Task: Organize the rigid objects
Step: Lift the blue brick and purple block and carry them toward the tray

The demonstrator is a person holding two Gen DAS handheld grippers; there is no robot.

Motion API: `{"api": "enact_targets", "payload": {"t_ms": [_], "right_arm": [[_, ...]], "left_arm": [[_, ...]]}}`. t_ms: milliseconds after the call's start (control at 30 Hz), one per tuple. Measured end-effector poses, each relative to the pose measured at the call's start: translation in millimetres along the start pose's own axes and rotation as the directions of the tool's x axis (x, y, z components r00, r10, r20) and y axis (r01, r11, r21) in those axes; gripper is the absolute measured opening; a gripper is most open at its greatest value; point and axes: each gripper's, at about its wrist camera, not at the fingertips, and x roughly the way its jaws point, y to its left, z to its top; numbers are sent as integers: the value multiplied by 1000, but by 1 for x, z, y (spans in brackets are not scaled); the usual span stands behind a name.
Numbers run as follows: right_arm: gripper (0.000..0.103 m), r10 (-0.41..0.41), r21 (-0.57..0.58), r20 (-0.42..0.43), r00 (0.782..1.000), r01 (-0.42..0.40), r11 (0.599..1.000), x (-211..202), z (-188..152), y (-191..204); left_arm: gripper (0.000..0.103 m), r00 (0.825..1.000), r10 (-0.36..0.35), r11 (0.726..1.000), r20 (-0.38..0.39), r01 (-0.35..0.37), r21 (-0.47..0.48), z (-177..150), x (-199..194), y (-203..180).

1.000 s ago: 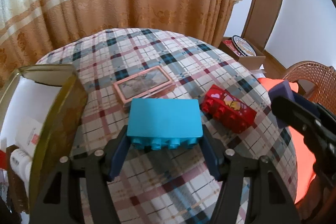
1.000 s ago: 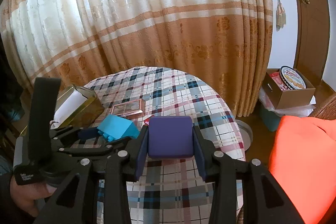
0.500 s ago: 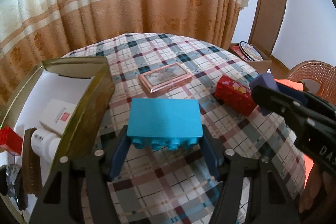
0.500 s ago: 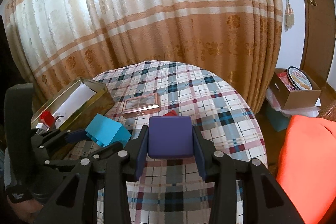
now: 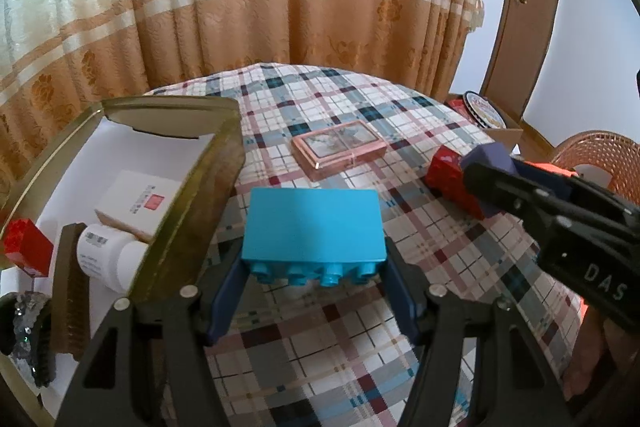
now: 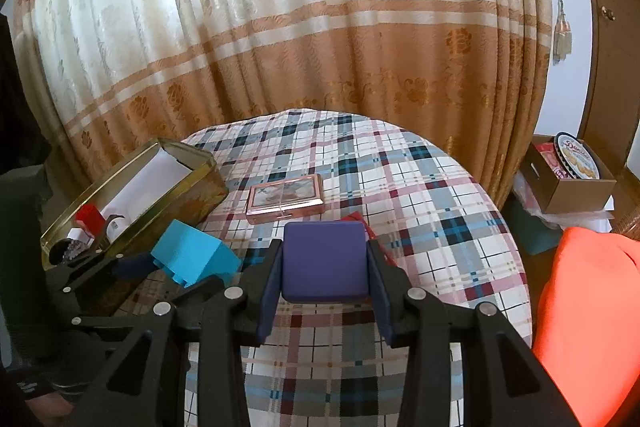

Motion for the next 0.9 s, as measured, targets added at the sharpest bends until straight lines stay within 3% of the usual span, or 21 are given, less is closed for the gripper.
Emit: {"api": "enact_targets", "payload": {"t_ms": [900], "right_arm": [[42, -22, -48, 25, 999, 24, 999, 0, -2, 14]], "left_arm": [[64, 991, 4, 999, 134, -10, 42, -4, -32, -5]]}}
